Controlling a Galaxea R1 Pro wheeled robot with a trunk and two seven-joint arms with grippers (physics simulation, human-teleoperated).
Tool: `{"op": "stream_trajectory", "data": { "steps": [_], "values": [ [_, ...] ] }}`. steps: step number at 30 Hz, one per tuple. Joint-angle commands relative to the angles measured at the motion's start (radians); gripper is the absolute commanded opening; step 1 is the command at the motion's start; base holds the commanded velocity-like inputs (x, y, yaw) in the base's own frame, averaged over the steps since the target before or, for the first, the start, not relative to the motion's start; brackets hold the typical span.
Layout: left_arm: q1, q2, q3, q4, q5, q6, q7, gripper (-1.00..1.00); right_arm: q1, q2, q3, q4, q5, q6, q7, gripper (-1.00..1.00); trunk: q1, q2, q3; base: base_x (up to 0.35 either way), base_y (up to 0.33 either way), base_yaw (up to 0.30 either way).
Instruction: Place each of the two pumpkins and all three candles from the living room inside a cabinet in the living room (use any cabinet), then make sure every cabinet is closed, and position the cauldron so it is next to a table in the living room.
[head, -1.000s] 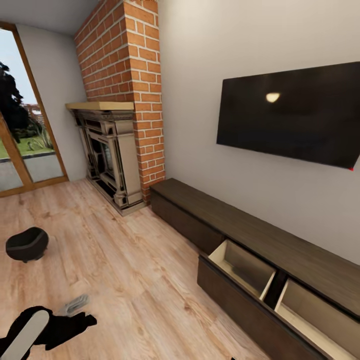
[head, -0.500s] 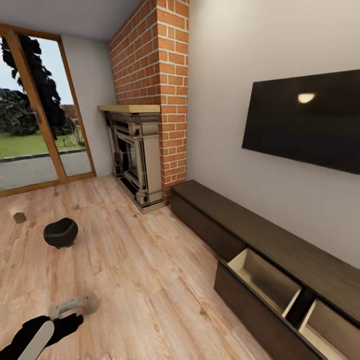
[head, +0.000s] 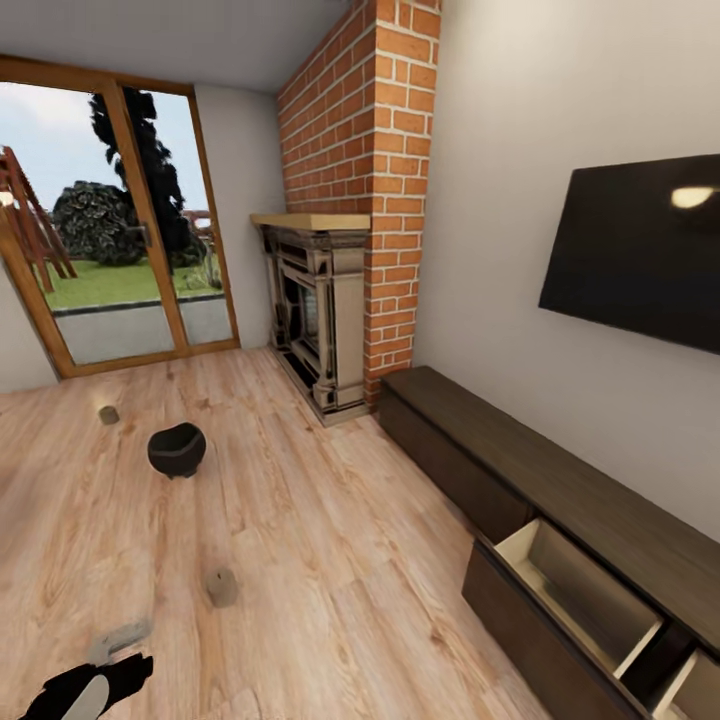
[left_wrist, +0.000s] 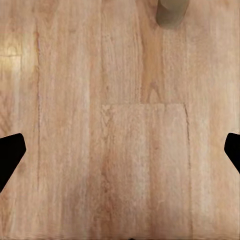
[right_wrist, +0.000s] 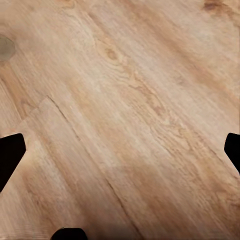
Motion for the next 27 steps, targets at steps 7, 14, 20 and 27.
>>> {"op": "stream_trajectory", "data": {
  "steps": [7, 14, 20, 27],
  "values": [
    [-0.002, 0.000, -0.047, 0.074, 0.007, -0.058, -0.032, 1.00, 0.000, 0.003, 0.018, 0.000, -0.005, -0.002, 0.001, 1.00, -0.027, 0.049, 0.021, 0.000, 0.000, 0.230],
    [-0.002, 0.001, -0.049, 0.078, 0.008, -0.069, -0.050, 1.00, 0.000, 0.003, 0.019, 0.000, -0.003, -0.002, 0.001, 1.00, -0.054, 0.098, 0.043, 0.000, 0.000, 0.056],
    [-0.003, 0.002, -0.049, 0.079, 0.008, -0.070, -0.051, 1.00, 0.000, 0.002, 0.020, -0.007, -0.005, -0.004, 0.010, 1.00, -0.077, 0.140, 0.062, 0.000, 0.000, 0.003],
    [-0.002, 0.002, -0.049, 0.079, 0.007, -0.071, -0.055, 1.00, 0.000, 0.002, 0.020, -0.011, -0.006, -0.022, 0.015, 1.00, -0.104, 0.189, 0.088, 0.000, 0.000, 0.099]
  ]
}}
